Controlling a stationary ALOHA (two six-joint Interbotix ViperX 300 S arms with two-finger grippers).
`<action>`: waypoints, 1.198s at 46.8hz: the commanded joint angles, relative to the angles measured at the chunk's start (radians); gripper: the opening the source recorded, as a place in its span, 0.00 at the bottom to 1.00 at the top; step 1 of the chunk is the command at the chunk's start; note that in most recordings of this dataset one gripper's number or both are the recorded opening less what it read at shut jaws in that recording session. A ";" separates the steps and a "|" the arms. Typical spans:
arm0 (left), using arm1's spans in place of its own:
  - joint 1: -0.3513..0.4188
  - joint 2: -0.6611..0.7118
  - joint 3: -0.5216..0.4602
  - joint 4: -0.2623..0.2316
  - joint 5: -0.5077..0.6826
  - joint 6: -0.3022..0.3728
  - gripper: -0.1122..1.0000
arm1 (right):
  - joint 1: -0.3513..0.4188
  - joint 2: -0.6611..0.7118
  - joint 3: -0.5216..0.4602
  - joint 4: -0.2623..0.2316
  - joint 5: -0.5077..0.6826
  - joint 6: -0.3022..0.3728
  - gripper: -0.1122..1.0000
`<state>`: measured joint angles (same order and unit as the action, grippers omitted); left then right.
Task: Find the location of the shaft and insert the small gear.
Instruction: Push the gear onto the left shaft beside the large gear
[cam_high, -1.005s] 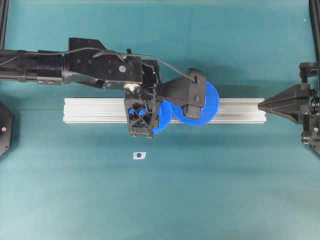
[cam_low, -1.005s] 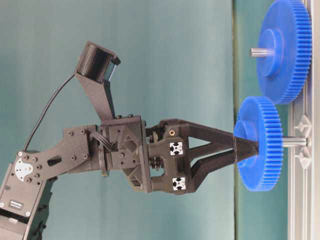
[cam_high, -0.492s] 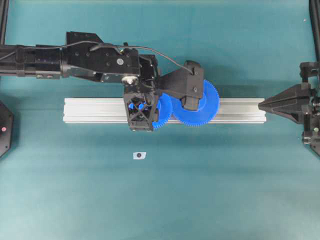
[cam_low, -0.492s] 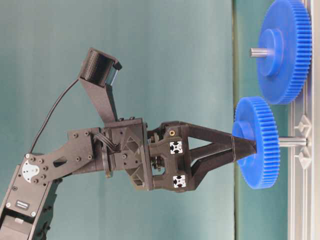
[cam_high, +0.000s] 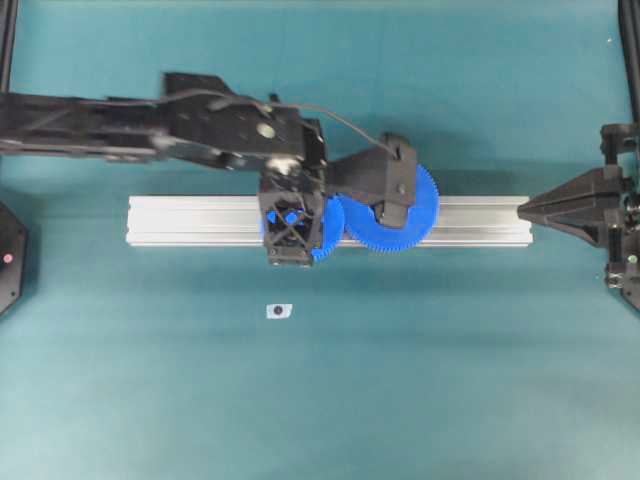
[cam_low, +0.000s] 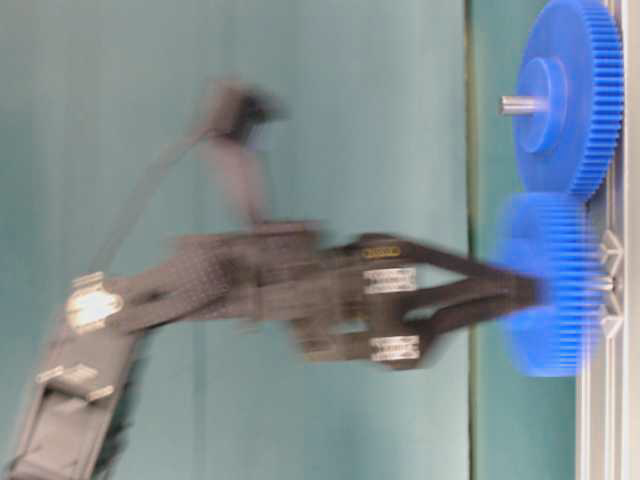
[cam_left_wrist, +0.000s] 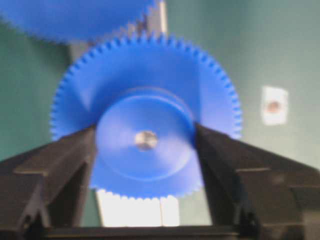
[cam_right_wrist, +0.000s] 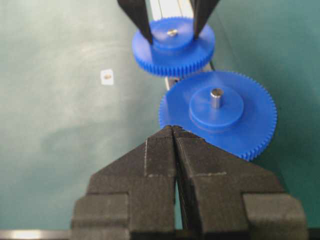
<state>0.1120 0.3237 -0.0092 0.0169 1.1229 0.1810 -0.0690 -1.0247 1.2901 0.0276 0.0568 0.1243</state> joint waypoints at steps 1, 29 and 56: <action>0.028 -0.029 -0.029 0.006 0.002 0.002 0.69 | -0.002 0.006 -0.014 0.000 -0.003 0.011 0.12; 0.026 -0.044 -0.037 0.006 0.008 -0.017 0.69 | -0.002 0.003 -0.014 0.000 -0.003 0.011 0.12; 0.026 -0.041 -0.074 0.006 0.080 -0.018 0.86 | -0.002 0.005 -0.011 0.000 -0.003 0.025 0.12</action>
<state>0.1197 0.3237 -0.0568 0.0169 1.2011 0.1611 -0.0690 -1.0278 1.2901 0.0261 0.0568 0.1319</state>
